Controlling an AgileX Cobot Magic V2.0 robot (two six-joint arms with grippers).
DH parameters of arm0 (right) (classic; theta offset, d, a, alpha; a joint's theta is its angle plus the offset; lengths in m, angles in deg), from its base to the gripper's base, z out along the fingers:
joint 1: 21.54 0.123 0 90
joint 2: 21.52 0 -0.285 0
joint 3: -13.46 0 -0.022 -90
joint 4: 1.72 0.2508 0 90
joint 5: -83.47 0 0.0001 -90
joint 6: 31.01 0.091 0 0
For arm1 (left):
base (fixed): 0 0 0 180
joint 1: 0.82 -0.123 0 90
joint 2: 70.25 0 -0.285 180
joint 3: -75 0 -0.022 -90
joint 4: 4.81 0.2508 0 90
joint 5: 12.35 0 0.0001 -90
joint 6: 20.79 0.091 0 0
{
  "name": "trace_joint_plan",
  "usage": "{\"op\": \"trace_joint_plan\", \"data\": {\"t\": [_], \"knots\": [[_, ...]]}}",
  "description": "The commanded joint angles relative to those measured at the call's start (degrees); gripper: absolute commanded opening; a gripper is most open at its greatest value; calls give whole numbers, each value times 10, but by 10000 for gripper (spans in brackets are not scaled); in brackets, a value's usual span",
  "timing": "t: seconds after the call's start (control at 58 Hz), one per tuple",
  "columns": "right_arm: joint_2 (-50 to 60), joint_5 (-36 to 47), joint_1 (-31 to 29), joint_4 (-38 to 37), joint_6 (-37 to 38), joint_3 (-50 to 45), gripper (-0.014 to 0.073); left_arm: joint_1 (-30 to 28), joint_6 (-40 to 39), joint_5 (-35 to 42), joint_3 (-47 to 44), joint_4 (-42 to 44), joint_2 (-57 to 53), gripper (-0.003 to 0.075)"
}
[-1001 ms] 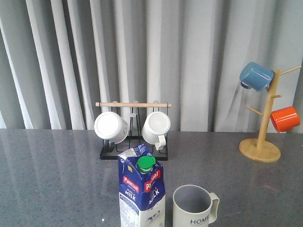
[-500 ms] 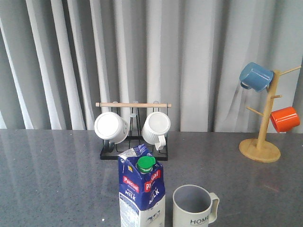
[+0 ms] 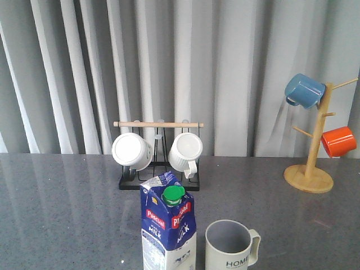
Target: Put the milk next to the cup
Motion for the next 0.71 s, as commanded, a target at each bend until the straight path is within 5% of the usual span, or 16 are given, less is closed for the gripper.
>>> {"op": "trace_joint_plan", "data": {"t": [0.0, 0.69], "knots": [[7, 32, -3, -7, -7, -6, -4, -1, -6, 44, 15, -2, -7, -6], [7, 26, -2, -7, -7, -6, -4, -1, -6, 44, 15, -2, -7, -6]]}}
